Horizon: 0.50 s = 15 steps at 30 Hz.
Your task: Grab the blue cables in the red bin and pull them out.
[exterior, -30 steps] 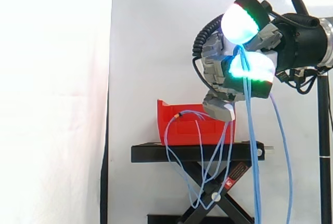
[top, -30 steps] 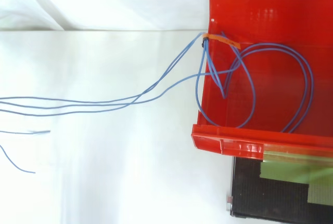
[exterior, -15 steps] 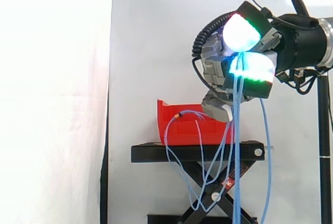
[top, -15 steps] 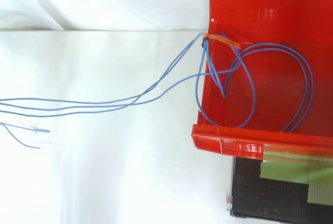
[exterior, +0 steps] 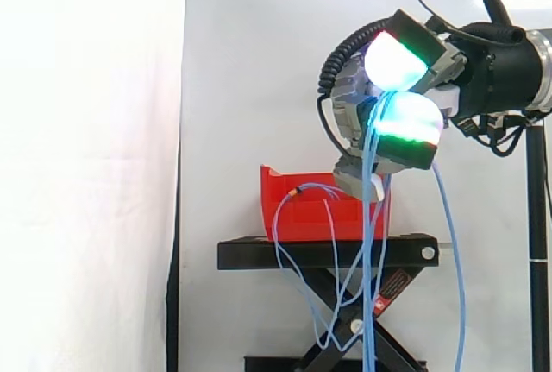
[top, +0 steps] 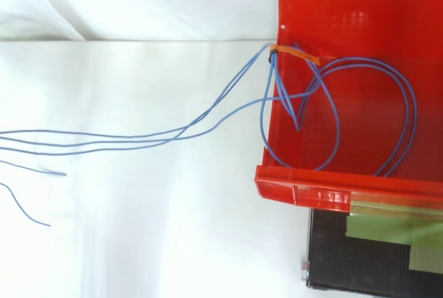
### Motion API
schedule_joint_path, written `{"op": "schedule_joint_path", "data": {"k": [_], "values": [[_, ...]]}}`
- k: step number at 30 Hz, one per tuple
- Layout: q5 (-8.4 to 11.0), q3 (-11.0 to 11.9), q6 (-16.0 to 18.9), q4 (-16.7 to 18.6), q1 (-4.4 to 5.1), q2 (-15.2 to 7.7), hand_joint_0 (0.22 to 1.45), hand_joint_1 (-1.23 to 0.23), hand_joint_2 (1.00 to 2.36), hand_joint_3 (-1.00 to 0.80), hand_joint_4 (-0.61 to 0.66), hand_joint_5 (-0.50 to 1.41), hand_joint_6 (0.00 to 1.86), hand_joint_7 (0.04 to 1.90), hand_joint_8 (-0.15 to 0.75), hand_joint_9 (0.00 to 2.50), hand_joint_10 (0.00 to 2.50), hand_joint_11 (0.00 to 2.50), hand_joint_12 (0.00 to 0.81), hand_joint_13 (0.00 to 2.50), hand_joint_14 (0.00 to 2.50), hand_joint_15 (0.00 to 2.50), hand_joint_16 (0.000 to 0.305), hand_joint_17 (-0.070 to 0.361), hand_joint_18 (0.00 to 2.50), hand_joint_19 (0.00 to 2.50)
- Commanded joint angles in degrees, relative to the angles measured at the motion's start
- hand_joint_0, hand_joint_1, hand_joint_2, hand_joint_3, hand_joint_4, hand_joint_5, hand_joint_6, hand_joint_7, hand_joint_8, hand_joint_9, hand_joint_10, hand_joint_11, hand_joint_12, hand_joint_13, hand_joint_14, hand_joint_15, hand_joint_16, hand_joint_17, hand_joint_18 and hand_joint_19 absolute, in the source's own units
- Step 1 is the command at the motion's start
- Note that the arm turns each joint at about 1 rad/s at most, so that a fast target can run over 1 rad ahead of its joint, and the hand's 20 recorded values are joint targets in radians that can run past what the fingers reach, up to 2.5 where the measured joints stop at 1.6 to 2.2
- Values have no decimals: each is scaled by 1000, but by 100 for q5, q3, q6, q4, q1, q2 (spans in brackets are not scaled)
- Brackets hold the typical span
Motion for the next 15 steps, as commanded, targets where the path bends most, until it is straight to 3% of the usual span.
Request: {"op": "schedule_joint_path", "data": {"k": [1, 15], "values": [[-1, 0, 4, 0, 1, 0, 861, -881, 1009, -830, 228, 946, 148, 846, 247, 1091, 1063, 1673, 303, 1236, 584, 1506, 38, 86, 728, 1103], [7, 0, 4, 0, -8, 0, 885, -921, 1012, -765, 226, 924, 113, 880, 245, 1071, 1063, 1648, 307, 1232, 570, 1499, 38, 86, 718, 1106]]}}
